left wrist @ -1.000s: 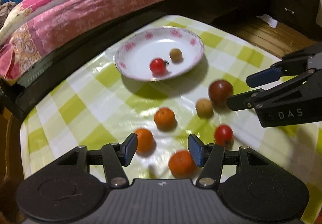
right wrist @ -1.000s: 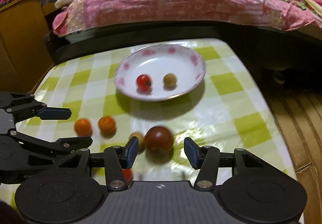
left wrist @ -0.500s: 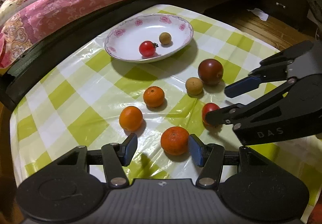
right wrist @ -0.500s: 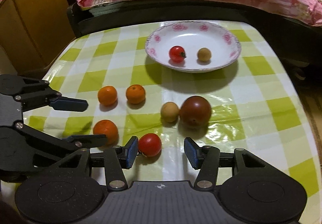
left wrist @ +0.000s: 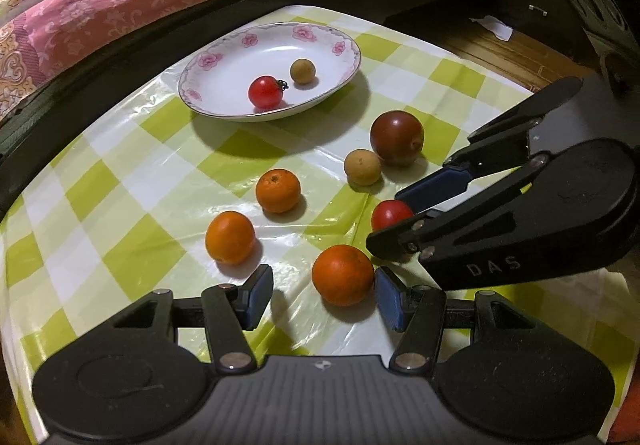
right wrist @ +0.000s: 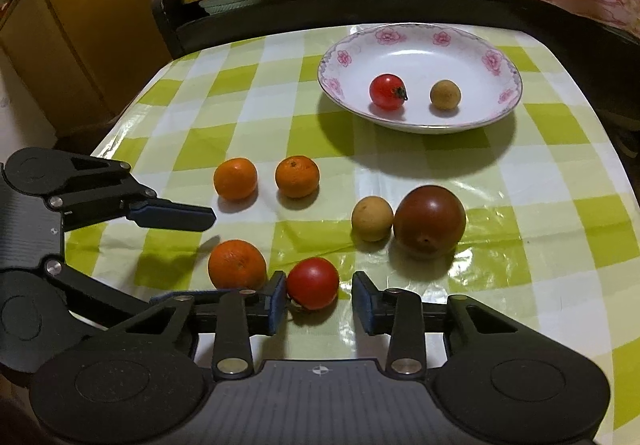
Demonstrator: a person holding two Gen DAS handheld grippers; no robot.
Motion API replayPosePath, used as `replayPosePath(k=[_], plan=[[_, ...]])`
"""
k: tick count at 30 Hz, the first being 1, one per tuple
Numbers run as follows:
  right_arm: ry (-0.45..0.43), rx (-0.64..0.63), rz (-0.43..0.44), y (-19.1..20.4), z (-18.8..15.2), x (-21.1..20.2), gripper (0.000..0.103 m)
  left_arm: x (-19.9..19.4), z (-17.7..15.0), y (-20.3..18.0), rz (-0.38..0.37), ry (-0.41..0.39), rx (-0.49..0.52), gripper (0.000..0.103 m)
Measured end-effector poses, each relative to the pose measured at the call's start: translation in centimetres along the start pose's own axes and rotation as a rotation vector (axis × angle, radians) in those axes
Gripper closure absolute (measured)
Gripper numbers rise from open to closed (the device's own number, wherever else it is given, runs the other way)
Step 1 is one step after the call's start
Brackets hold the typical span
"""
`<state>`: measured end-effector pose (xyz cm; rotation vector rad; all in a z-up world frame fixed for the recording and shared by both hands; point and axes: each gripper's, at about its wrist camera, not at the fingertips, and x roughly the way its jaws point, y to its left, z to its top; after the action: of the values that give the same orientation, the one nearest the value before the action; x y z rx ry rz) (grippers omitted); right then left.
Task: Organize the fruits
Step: 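Close the right tool on a red tomato while the left tool grasps an orange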
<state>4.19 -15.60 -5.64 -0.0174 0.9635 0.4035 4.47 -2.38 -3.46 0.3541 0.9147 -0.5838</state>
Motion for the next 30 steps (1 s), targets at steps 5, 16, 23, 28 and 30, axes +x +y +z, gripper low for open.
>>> replayPosePath(k=[5, 16, 23, 28, 30], plan=[[0.009, -0.005, -0.001, -0.3, 0.3, 0.1, 0.079, 0.5, 0.1, -0.3, -0.01, 0.001, 0.019, 0.04], [0.02, 0.022, -0.044, -1.6, -0.1, -0.7, 0.079, 1.2, 0.4, -0.8, -0.047, -0.009, 0.013, 0.06], [0.015, 0.017, -0.044, -1.6, -0.2, -0.7, 0.078, 1.6, 0.8, -1.1, -0.046, -0.018, 0.014, 0.063], [0.015, 0.023, -0.041, -1.6, -0.2, -0.7, 0.078, 1.7, 1.0, -1.3, -0.043, -0.017, 0.019, 0.063], [0.015, 0.023, -0.04, -1.6, -0.2, -0.7, 0.078, 1.7, 1.0, -1.3, -0.044, -0.017, 0.018, 0.063]])
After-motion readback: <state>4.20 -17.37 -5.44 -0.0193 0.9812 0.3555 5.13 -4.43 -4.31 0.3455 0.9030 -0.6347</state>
